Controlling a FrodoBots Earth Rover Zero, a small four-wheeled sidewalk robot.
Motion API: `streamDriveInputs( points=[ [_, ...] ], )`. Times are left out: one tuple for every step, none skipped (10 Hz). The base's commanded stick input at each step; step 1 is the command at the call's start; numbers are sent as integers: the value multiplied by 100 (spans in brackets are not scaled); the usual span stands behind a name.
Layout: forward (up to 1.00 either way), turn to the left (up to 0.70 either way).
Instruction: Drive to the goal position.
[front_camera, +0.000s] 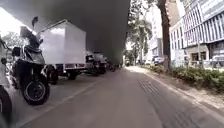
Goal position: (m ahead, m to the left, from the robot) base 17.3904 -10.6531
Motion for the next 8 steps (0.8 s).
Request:
streamDriveInputs(
  points=[
    [45,0],
    [45,0],
    [45,0],
    [45,0],
    [45,0],
    [45,0],
    [45,0],
    [45,0]
  ],
)
